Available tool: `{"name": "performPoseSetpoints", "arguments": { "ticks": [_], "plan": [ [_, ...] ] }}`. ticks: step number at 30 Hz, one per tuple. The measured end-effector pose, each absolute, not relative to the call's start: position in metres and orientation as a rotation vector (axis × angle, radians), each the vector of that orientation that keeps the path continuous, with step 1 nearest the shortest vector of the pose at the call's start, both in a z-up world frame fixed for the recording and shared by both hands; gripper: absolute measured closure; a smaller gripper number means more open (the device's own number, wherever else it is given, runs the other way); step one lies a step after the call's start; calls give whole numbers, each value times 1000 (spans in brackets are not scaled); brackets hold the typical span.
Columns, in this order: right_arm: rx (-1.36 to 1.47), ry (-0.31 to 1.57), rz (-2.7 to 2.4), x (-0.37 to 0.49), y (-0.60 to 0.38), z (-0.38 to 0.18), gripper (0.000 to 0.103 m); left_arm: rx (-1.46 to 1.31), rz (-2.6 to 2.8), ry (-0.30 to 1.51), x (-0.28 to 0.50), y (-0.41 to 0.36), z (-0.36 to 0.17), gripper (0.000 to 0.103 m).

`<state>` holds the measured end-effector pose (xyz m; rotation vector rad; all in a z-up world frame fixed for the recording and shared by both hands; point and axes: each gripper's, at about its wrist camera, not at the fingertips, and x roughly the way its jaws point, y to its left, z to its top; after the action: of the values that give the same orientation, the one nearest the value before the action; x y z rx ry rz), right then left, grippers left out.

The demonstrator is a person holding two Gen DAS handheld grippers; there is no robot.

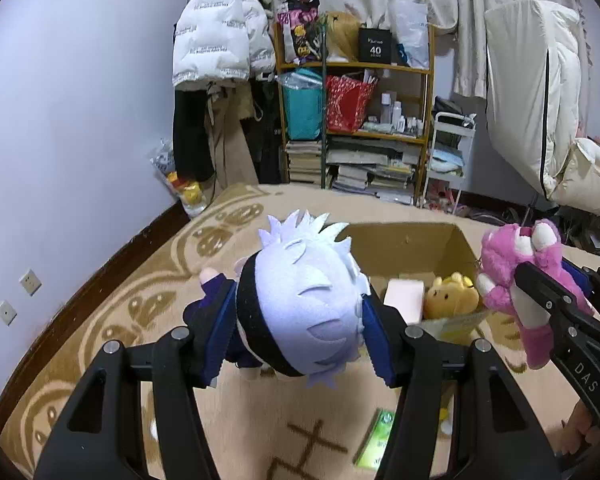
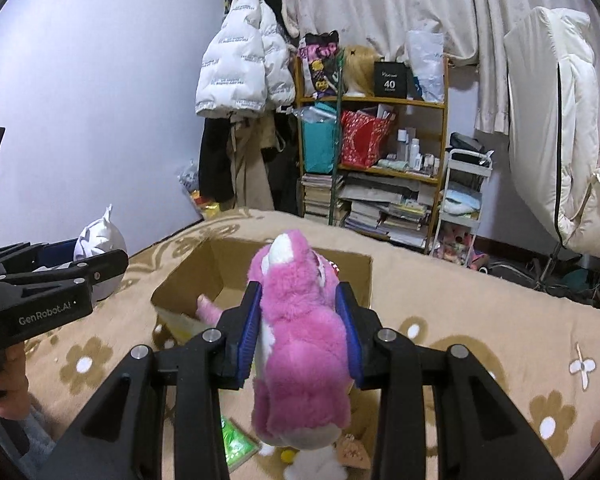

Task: Organize soft objects
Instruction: 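Lift the doll and pink plush and carry both over the box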

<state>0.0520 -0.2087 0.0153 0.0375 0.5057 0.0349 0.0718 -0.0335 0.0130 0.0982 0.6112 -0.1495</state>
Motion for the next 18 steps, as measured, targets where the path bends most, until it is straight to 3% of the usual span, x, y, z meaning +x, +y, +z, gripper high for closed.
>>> {"name": "performPoseSetpoints", "arguments": {
  "ticks": [18],
  "plan": [
    [36,476,11,95,-218,16,64,95,-168,584,114,-50,8,45]
  ]
}}
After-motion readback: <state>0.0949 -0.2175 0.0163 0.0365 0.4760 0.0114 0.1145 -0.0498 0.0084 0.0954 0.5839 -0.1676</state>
